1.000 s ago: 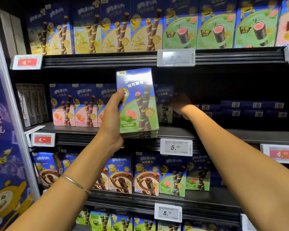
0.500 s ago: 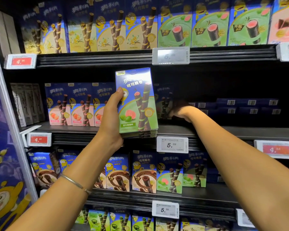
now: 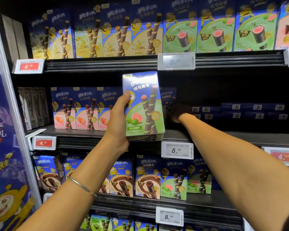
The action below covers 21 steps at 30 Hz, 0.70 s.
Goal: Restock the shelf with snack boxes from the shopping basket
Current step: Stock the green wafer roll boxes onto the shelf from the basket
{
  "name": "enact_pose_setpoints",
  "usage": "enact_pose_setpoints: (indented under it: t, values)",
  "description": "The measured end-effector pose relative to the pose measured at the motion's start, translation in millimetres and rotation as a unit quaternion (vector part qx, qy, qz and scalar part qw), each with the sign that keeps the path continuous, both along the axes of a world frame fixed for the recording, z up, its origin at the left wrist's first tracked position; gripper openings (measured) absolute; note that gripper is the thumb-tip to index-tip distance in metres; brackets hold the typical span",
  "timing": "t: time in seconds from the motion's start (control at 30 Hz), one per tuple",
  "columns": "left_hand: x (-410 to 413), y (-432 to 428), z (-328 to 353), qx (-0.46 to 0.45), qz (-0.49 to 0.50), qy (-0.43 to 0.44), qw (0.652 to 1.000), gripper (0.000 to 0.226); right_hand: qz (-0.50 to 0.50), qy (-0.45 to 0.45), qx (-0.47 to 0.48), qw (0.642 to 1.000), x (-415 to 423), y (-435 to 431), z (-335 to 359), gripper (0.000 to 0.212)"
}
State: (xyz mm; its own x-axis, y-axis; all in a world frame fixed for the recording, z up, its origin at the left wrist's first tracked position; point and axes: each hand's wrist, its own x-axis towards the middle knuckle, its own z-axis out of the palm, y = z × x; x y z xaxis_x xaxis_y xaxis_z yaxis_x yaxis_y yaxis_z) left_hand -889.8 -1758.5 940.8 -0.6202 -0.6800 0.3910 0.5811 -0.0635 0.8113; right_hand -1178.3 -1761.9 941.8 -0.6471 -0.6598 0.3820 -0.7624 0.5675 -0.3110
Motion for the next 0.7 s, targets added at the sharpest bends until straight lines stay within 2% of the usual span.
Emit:
enact_pose_setpoints:
  t: [0.2,0.3,0.37,0.43,0.5,0.63,0.7]
  values:
    - [1.3,-4.8,-1.1,-0.002,-0.003,0.013,1.000,0.041,0.056,-0.043,-0.010,0.997,-3.8,-4.4,1.8,0.051]
    - [1.9,-6.4,-1.3,-0.001,-0.002,0.019,1.000,0.042,0.063,-0.129,-0.062,0.988,-8.7,-2.3,-4.2,0.048]
    - [1.7,-7.2,-1.4,-0.002,-0.003,0.020,1.000,0.042,0.076,-0.209,-0.107,0.969,-8.4,0.6,-6.4,0.055]
    - [1.6,-8.1,-2.0,-0.004,-0.008,0.025,1.000,0.042,0.081,-0.251,-0.119,0.957,-7.3,3.2,-5.2,0.065]
    - [1.4,-8.8,-2.1,-0.005,-0.011,0.025,1.000,0.041,0.069,-0.255,-0.112,0.958,-7.8,6.2,-3.7,0.072]
    - [1.4,-8.8,-3.0,-0.006,-0.010,0.024,1.000,0.040,0.043,-0.243,-0.097,0.964,-9.9,6.4,-6.6,0.043]
    - [1.6,-8.7,-3.8,-0.006,-0.008,0.023,1.000,0.040,0.037,-0.202,-0.096,0.974,-6.9,5.4,-6.6,0.049]
